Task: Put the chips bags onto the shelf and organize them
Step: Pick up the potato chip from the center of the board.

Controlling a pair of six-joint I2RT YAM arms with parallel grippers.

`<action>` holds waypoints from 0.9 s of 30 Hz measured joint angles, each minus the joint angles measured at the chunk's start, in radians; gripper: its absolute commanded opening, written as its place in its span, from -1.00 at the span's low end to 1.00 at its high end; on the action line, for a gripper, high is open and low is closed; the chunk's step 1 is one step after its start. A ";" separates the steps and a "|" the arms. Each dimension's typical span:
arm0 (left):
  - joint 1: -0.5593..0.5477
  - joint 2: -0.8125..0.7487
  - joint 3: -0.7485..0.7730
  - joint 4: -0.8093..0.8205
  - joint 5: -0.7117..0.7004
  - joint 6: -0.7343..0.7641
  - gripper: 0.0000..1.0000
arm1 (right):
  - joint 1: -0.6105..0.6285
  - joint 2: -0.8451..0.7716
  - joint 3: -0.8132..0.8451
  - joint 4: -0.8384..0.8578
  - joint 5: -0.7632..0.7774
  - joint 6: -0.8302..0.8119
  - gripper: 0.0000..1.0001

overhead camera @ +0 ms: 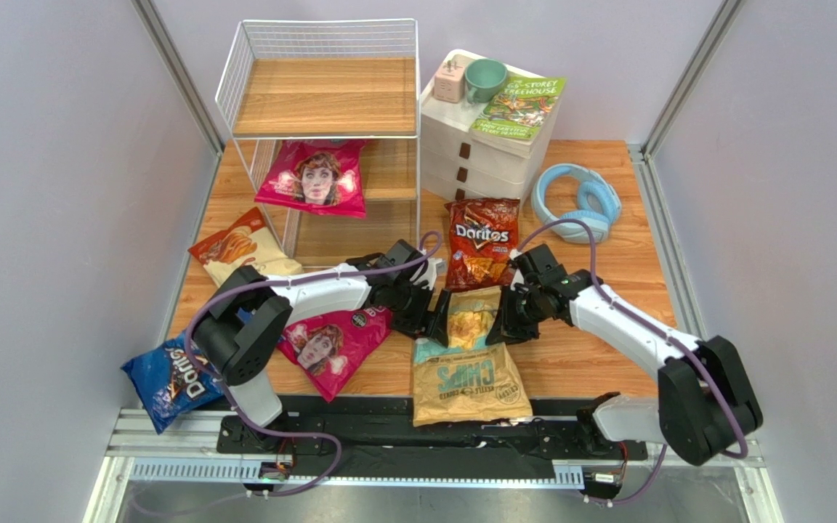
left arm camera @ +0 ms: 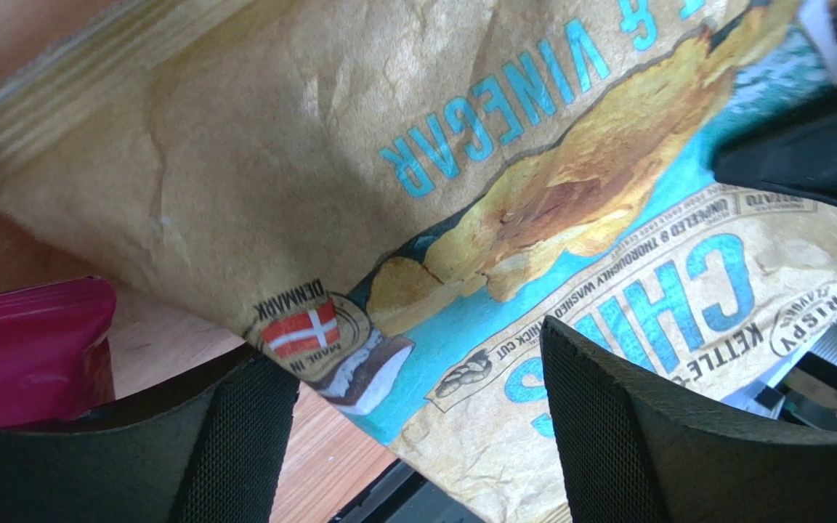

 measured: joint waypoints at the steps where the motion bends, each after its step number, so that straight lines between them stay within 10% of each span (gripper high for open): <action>1: 0.000 -0.002 0.004 -0.005 -0.004 0.002 0.68 | 0.000 -0.021 -0.003 -0.001 0.006 0.012 -1.00; 27: 0.058 -0.391 -0.117 -0.148 0.025 -0.164 0.73 | -0.088 -0.282 -0.128 0.046 0.351 0.526 -1.00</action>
